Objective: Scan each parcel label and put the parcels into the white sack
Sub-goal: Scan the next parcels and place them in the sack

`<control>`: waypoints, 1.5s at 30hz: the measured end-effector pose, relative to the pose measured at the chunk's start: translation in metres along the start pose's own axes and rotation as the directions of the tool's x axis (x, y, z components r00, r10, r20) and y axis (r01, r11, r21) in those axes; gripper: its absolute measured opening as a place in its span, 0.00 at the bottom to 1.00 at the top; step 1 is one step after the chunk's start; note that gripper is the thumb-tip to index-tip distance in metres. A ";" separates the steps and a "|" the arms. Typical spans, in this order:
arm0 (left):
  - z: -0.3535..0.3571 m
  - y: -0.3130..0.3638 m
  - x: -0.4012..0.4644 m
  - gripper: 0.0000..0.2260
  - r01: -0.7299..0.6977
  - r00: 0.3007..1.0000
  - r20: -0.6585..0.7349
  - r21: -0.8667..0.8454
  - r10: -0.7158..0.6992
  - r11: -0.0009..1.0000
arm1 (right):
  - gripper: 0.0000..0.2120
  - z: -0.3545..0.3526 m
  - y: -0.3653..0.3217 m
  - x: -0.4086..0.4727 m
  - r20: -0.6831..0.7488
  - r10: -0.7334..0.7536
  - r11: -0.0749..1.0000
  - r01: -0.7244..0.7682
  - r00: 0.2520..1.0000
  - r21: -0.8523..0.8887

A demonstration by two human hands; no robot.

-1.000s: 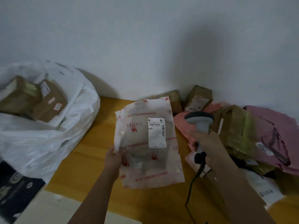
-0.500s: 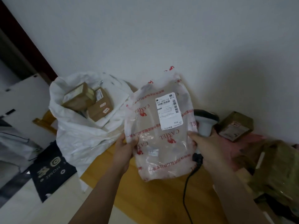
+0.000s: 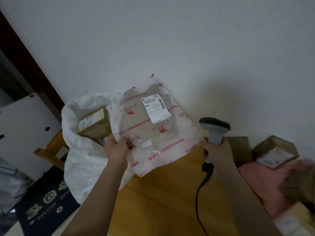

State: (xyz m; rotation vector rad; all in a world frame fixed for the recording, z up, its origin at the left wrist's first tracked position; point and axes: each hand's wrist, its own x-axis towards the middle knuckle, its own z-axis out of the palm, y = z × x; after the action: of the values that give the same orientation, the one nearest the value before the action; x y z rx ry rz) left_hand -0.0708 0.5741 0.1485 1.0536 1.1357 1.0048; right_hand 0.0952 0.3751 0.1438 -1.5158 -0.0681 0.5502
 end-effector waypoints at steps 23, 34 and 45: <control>-0.005 0.000 0.118 0.27 -0.627 0.741 0.670 0.661 -0.053 -0.412 | 0.11 0.124 0.055 0.069 0.362 0.403 0.717 -0.535 0.841 0.447; -0.021 -0.015 0.146 0.23 -0.508 0.849 0.511 0.718 -0.135 -0.475 | 0.35 0.113 0.028 0.065 0.334 0.213 0.875 -0.331 0.918 0.352; -0.055 0.022 0.150 0.17 -0.571 0.794 0.539 0.820 0.280 0.042 | 0.20 0.136 0.009 0.033 0.399 0.069 0.952 -0.180 0.914 0.247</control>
State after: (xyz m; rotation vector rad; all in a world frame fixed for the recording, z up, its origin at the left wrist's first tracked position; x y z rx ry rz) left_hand -0.1055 0.7313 0.1348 2.6970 1.2439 0.3905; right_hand 0.0706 0.5126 0.1361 -1.1235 -0.1913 0.9219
